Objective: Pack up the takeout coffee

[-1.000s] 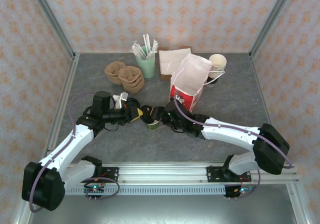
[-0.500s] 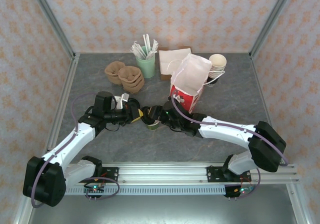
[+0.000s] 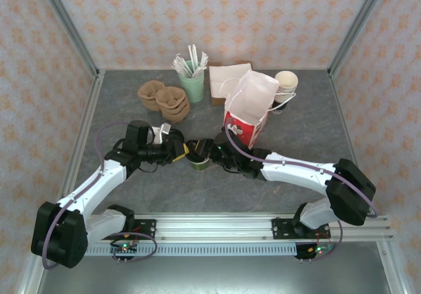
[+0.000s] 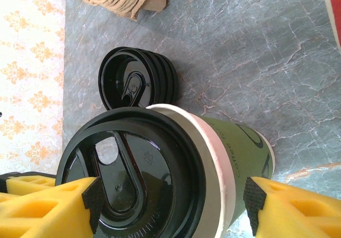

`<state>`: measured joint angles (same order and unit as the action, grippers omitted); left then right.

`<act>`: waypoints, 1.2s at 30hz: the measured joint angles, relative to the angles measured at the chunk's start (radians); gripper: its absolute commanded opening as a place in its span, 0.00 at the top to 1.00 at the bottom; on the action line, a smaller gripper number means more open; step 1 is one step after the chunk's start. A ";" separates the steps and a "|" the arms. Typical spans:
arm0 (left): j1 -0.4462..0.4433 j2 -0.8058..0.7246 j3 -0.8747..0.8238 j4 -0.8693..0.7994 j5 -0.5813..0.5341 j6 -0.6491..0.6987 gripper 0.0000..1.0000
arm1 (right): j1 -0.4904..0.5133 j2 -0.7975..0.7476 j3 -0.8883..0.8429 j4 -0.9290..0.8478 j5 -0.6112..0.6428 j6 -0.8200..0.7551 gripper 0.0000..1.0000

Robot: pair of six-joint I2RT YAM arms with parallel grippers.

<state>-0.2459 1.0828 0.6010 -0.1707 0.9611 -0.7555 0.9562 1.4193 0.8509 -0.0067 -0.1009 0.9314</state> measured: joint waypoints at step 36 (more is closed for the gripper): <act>0.000 0.040 0.004 -0.068 -0.037 0.077 0.64 | -0.004 0.032 0.018 0.001 -0.005 0.000 0.29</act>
<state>-0.2459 1.1229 0.6048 -0.2386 0.9245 -0.6788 0.9520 1.4517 0.8684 -0.0059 -0.1062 0.9318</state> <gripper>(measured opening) 0.352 0.710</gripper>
